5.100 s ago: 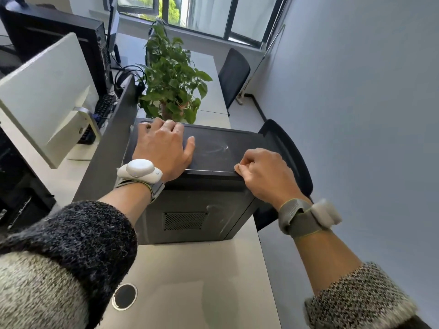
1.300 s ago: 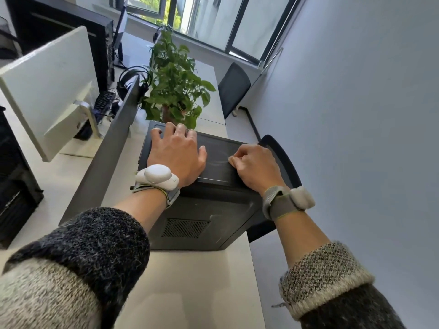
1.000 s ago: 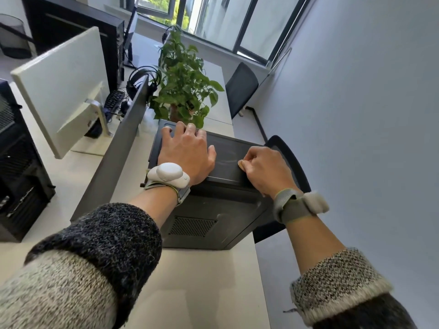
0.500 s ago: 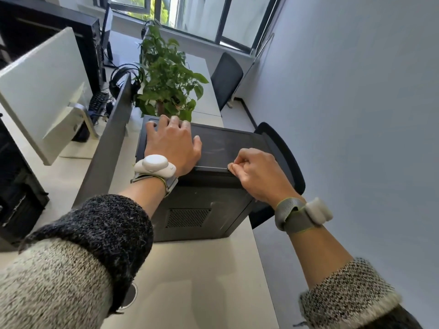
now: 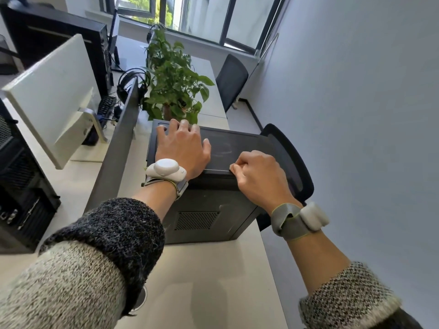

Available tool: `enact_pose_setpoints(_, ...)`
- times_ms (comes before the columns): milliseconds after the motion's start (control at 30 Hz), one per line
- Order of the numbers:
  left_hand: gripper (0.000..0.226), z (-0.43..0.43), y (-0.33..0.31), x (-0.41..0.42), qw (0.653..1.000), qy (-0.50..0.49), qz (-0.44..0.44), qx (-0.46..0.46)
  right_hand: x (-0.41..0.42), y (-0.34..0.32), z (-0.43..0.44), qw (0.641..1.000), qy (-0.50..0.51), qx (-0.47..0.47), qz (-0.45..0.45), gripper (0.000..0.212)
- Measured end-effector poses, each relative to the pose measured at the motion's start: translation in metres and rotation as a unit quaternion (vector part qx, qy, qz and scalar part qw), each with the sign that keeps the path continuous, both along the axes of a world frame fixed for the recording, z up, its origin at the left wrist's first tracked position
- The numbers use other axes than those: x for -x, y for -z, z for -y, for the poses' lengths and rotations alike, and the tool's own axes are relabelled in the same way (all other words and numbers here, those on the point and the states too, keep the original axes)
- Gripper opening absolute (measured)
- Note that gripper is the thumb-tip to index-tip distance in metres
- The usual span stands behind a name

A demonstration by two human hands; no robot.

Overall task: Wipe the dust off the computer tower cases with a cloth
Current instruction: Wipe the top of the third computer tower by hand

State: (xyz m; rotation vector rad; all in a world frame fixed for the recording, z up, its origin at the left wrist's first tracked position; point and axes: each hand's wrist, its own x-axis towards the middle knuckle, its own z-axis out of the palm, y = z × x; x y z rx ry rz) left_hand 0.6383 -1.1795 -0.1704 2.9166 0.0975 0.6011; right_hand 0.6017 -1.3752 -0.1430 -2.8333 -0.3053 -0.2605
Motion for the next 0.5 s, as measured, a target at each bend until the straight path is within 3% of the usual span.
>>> enact_pose_setpoints(133, 0.051, 0.000, 0.000, -0.001, 1.000, 0.003, 0.003, 0.002, -0.016, -0.013, 0.009, 0.999, 0.011, 0.008, -0.049, 0.016)
enact_pose_setpoints(500, 0.048, -0.001, 0.003, -0.002, 1.000, -0.003, 0.005, 0.000, -0.121, -0.016, -0.025, 0.995, 0.086, 0.017, -0.049, 0.017)
